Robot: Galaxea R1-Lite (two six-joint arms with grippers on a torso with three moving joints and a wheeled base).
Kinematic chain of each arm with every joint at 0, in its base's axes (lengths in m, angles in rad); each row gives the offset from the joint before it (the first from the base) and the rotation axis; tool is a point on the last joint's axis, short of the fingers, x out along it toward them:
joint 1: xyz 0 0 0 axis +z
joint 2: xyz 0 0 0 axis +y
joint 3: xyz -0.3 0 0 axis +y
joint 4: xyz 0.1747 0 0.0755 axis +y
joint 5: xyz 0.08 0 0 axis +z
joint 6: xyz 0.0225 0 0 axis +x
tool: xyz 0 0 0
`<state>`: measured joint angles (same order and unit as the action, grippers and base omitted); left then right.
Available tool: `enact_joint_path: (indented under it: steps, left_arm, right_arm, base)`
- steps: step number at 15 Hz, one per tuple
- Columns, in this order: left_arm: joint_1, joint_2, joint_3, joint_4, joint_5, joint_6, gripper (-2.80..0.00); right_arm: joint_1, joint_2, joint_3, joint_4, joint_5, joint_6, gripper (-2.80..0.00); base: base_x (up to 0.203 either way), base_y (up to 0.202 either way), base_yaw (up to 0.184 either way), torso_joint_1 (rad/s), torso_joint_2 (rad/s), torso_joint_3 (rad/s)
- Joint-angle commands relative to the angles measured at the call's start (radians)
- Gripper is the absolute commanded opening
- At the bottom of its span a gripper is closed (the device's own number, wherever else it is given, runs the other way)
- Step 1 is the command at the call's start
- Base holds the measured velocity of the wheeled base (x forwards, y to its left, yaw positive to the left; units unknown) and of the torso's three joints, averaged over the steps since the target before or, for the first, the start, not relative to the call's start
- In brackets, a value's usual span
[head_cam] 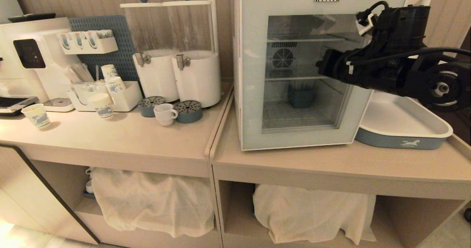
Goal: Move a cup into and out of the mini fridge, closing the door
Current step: Close the freezer door
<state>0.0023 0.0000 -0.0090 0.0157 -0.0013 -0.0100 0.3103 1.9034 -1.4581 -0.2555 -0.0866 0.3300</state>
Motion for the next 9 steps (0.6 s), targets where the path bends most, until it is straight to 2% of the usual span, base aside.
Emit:
enact_joint_path:
  steps: [1,5,7,9]
  left_arm:
    - [0.001,0.0,0.0,0.001,0.001,-0.001,-2.8]
    - [0.001,0.0,0.0,0.001,0.0,-0.001,-2.8]
    - [0.001,0.0,0.0,0.001,0.0,-0.001,-2.8]
    - [0.001,0.0,0.0,0.001,0.0,0.001,-2.8]
  right_arm:
    - [0.015,0.02,0.014,-0.001,-0.006,0.001,-2.8]
    - [0.03,-0.15,0.168,-0.003,-0.01,-0.024,-2.8]
    - [0.038,-0.337,0.266,0.016,-0.014,-0.039,-2.8]
    - [0.043,-0.529,0.338,0.083,-0.07,-0.045,-2.8]
  base:
    - [0.0,0.0,0.0,0.0,0.0,0.0]
    - [0.0,0.0,0.0,0.0,0.0,0.0]
    - [0.0,0.0,0.0,0.0,0.0,0.0]
    - [0.0,0.0,0.0,0.0,0.0,0.0]
